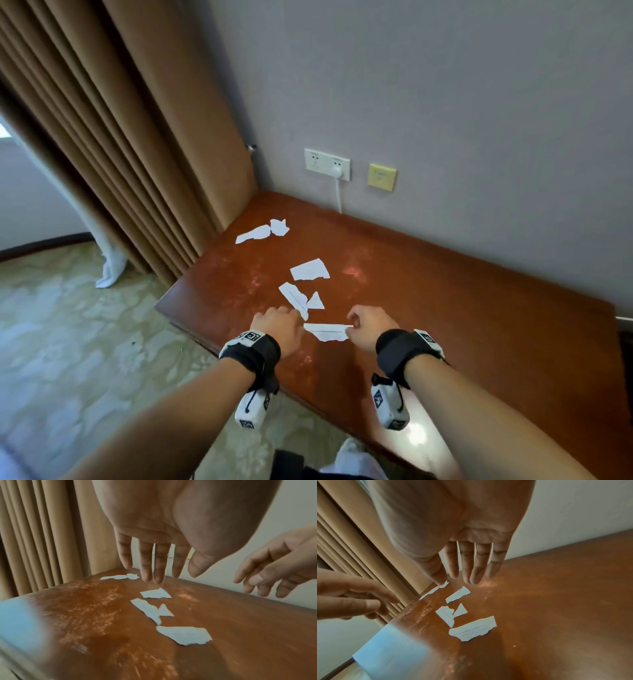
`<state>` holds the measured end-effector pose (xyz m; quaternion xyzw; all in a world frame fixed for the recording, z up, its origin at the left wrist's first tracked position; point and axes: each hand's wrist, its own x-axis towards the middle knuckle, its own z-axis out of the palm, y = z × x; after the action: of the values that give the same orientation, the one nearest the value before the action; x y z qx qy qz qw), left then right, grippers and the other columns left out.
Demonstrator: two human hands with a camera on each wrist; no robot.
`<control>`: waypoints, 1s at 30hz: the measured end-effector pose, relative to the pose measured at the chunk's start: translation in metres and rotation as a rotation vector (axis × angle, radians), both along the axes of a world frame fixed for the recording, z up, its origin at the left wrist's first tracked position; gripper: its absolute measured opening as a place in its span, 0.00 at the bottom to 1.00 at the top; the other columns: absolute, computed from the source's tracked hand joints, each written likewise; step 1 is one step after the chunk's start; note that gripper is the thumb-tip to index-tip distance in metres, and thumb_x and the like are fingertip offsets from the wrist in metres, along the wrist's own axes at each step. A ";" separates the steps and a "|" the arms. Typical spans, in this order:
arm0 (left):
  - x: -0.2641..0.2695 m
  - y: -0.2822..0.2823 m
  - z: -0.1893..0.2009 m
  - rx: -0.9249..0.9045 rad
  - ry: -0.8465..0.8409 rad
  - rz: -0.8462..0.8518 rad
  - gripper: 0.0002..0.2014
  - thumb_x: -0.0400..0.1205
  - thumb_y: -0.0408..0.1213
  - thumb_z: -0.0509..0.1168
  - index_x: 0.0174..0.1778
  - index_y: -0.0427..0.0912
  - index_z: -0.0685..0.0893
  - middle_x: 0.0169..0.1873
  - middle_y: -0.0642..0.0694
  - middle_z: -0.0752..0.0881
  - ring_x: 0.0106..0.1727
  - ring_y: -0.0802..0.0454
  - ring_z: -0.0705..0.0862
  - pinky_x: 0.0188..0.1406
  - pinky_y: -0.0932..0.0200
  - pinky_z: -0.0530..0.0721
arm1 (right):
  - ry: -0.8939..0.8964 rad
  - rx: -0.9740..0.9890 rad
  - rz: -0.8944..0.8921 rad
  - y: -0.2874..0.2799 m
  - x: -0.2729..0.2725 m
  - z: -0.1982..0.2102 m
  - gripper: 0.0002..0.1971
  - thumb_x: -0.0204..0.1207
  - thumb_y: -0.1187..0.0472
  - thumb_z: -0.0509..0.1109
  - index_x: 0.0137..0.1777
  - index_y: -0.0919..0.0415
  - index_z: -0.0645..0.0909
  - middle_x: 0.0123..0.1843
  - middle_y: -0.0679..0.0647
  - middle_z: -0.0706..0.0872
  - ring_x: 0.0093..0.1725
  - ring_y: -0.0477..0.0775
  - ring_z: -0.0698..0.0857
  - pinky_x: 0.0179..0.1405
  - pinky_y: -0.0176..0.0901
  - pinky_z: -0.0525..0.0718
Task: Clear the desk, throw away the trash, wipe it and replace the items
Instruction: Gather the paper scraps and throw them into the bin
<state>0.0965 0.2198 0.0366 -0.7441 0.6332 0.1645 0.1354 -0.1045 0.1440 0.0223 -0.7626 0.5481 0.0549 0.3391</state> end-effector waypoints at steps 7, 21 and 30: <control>0.081 -0.056 -0.023 0.068 -0.007 0.007 0.23 0.86 0.51 0.53 0.76 0.50 0.72 0.70 0.46 0.77 0.72 0.44 0.75 0.70 0.41 0.74 | 0.044 0.067 -0.001 -0.041 0.067 -0.026 0.14 0.79 0.51 0.67 0.64 0.47 0.79 0.59 0.49 0.85 0.53 0.53 0.85 0.55 0.45 0.86; 0.152 -0.197 -0.102 0.166 -0.007 -0.618 0.22 0.86 0.51 0.54 0.77 0.53 0.71 0.73 0.46 0.74 0.73 0.42 0.72 0.70 0.41 0.74 | 0.345 0.198 -0.425 -0.050 0.106 -0.079 0.19 0.78 0.55 0.67 0.69 0.49 0.76 0.64 0.50 0.80 0.62 0.55 0.80 0.56 0.46 0.82; 0.189 -0.242 -0.132 0.183 0.069 -0.567 0.21 0.86 0.48 0.56 0.75 0.51 0.72 0.72 0.48 0.75 0.73 0.45 0.72 0.72 0.44 0.73 | 0.424 0.199 -0.426 -0.034 0.127 -0.121 0.26 0.76 0.69 0.67 0.72 0.51 0.68 0.69 0.52 0.71 0.67 0.58 0.73 0.55 0.49 0.81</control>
<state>0.2857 -0.0219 -0.0950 -0.5164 0.8024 0.2018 0.2206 0.0227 0.1103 -0.0984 -0.5653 0.7459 0.1940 0.2941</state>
